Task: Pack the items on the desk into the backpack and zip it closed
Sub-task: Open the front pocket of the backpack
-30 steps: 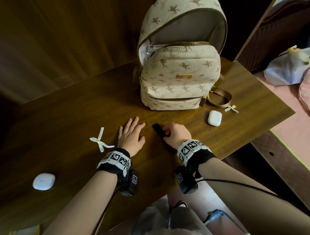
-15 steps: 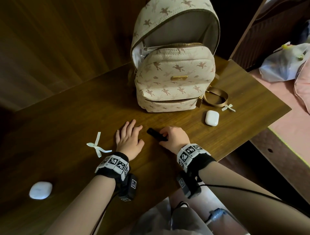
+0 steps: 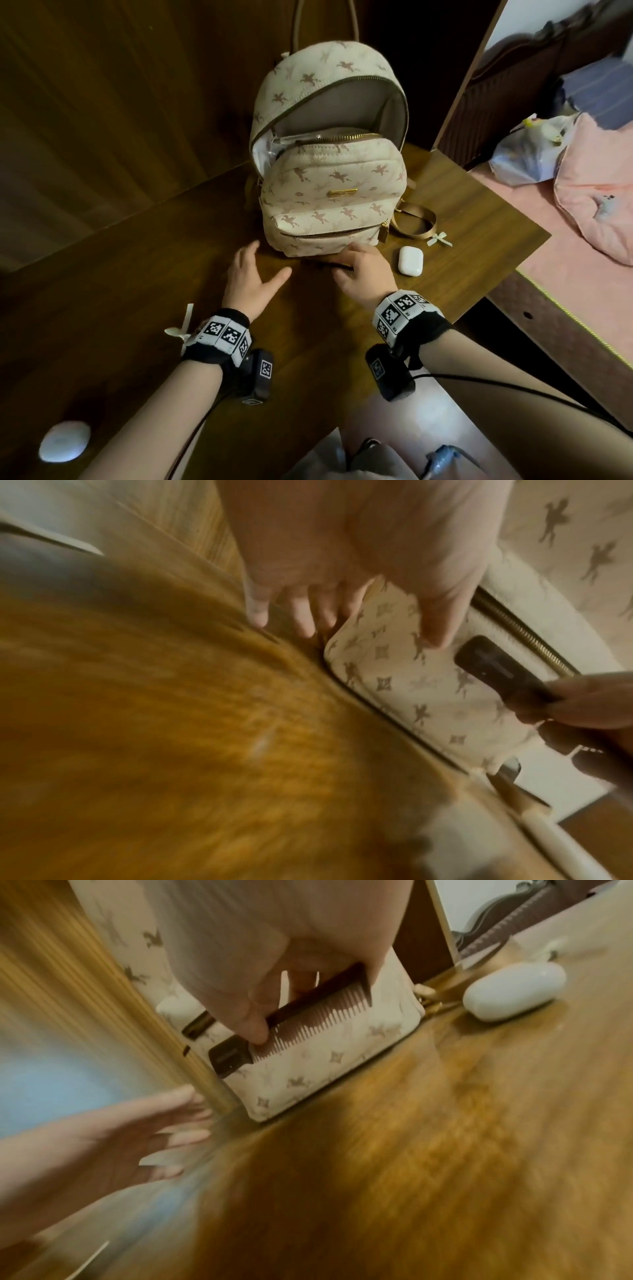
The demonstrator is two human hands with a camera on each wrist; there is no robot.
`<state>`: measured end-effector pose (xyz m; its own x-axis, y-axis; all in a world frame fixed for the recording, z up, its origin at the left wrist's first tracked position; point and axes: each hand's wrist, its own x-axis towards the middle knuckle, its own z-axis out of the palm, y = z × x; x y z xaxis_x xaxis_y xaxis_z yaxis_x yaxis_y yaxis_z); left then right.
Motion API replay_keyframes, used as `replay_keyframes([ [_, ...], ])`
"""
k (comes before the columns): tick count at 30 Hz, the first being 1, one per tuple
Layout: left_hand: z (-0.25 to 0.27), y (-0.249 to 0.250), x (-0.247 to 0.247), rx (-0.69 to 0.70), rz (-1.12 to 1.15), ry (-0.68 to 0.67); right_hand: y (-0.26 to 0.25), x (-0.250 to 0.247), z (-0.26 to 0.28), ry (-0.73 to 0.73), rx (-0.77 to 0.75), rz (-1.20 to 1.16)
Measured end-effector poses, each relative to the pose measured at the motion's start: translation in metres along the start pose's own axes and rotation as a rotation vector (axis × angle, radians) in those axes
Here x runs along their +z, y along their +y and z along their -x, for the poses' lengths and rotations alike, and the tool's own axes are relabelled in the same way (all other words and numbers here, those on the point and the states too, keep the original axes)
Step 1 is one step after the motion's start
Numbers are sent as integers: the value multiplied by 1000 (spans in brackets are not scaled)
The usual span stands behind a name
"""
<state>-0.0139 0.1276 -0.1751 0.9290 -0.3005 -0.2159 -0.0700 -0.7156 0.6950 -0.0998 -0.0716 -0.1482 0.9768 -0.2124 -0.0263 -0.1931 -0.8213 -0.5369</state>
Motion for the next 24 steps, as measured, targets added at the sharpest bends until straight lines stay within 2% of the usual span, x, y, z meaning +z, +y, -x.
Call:
replay_keyframes([
  [3, -8, 27, -7, 162, 166, 149, -1, -22, -3, 193, -84, 41],
  [5, -15, 43, -7, 270, 184, 220, 1, -32, -3, 295, -142, 49],
  [7, -22, 52, -3, 323, 155, 294, 3, -40, -3, 325, -126, -37],
  [10, -28, 55, 5, 334, 132, 389, 3, -50, -6, 318, -25, -261],
  [12, -29, 56, 6, 337, 141, 407, 1, -56, -8, 381, -36, -325],
  [17, -33, 57, 4, 360, 106, 458, -1, -63, -11, 445, -42, -376],
  [24, -33, 57, 6, 355, 48, 491, -12, -58, -13, 500, -89, -324],
])
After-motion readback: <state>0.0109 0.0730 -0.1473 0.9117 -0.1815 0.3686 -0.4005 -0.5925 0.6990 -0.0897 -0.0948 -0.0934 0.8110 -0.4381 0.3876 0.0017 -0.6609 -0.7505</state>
